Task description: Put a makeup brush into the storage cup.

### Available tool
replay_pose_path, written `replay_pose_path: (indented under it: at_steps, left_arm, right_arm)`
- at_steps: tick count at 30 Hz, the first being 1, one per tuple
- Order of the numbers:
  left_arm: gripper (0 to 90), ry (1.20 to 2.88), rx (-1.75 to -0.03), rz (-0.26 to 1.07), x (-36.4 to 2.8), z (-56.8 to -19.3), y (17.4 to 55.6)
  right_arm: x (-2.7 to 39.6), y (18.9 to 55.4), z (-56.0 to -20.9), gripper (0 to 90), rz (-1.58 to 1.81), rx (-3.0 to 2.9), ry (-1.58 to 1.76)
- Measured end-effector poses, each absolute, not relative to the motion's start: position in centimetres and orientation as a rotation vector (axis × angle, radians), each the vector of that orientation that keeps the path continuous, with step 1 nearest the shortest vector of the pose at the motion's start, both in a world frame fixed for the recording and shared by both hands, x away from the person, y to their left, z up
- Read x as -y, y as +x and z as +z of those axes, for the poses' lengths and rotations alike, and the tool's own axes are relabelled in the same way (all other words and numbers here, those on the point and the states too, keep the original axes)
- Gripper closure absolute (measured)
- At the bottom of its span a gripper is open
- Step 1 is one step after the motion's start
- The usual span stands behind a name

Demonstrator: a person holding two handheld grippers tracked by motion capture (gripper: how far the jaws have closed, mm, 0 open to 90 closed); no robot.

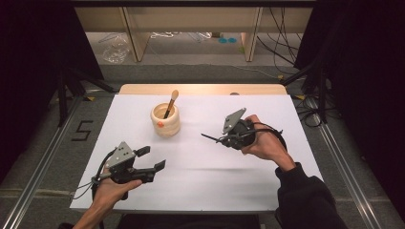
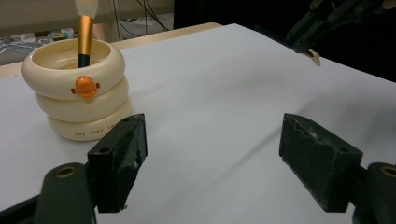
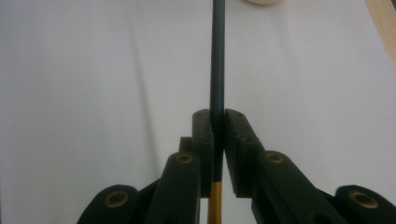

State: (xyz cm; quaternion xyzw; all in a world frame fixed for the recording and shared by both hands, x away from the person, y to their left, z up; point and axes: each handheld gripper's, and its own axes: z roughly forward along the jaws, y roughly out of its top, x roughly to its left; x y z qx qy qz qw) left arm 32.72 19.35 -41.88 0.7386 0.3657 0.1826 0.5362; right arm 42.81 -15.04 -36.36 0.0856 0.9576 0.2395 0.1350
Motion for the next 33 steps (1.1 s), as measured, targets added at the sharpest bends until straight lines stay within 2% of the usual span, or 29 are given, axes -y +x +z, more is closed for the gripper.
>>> replay_pose_path:
  at_steps: [13, 33]
  left_arm:
    - [25.6, 1.842, -0.783, 0.4, -18.5, -41.7, 33.1]
    - [33.8, 1.988, -0.622, 0.305, -16.2, -40.9, 33.3]
  right_arm:
    - [12.4, 40.8, -36.1, 83.7, 0.679, -2.83, 0.074]
    - [9.3, 38.6, -37.1, 83.7, 0.621, -2.874, -0.119]
